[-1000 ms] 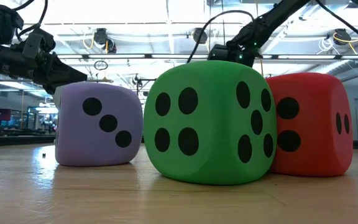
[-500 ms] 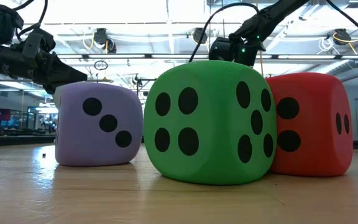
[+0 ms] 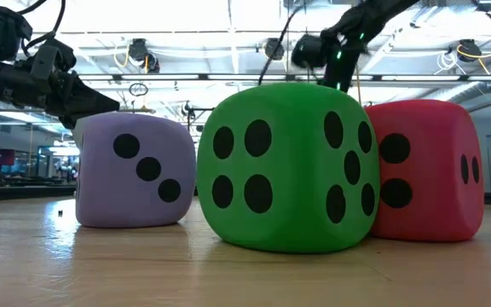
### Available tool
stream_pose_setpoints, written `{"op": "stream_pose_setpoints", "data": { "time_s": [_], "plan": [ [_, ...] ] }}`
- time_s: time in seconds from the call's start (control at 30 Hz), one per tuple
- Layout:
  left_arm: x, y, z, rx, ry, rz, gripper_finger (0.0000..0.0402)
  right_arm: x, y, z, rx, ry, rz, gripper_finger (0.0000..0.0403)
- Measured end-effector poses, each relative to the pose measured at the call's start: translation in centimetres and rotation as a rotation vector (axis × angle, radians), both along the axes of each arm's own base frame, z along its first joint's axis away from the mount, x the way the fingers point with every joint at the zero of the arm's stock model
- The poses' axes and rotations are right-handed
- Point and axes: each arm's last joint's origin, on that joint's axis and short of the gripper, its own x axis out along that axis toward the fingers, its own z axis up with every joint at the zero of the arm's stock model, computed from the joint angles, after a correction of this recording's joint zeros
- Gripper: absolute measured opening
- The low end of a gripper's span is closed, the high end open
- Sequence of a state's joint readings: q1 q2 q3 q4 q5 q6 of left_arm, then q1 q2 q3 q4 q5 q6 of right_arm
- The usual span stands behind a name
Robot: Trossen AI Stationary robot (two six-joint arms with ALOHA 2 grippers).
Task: Pick & Place Dice
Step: Put the big red dice into the transparent blue bin
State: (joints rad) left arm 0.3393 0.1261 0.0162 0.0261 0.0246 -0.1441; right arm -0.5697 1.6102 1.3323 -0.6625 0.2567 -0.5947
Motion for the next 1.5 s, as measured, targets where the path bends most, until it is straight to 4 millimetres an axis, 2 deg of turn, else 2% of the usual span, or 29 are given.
{"op": "stream_pose_setpoints", "data": {
  "time_s": [0.1,0.23,0.37,0.47,0.57,0.73,0.83,0.9,1.17,1.5],
  "plan": [
    [0.0,0.0,0.0,0.000,0.000,0.000,0.0026,-0.3,2.1,3.2,0.149,-0.272,0.080,0.0370],
    [0.0,0.0,0.0,0.001,0.000,0.000,0.0026,-0.7,5.3,7.0,0.300,-0.612,0.215,0.0295],
    [0.0,0.0,0.0,0.000,0.000,0.000,0.0026,-2.2,8.3,7.8,0.324,-0.700,0.245,0.0212],
    [0.0,0.0,0.0,-0.008,-0.003,0.001,0.0026,-3.7,9.8,7.2,0.266,-0.715,0.182,0.0165],
    [0.0,0.0,0.0,-0.011,-0.003,0.001,0.0026,-5.4,10.8,5.7,0.319,-0.720,0.144,0.0140],
    [0.0,0.0,0.0,-0.014,-0.004,0.002,0.0026,-7.7,12.1,1.6,0.452,-0.765,0.062,0.0123],
    [0.0,0.0,0.0,-0.019,-0.006,0.002,0.0026,-8.3,13.1,-1.1,0.499,-0.804,0.055,0.0120],
    [0.0,0.0,0.0,-0.021,-0.007,0.002,0.0026,-8.5,13.7,-2.2,0.516,-0.831,0.057,0.0121],
    [0.0,0.0,0.0,-0.019,-0.006,0.002,0.0026,-8.1,15.8,-3.4,0.482,-0.792,0.046,0.0125],
    [0.0,0.0,0.0,-0.018,-0.006,0.002,0.0026,-7.5,16.3,-3.7,0.527,-0.779,0.022,0.0125]
  ]
}}
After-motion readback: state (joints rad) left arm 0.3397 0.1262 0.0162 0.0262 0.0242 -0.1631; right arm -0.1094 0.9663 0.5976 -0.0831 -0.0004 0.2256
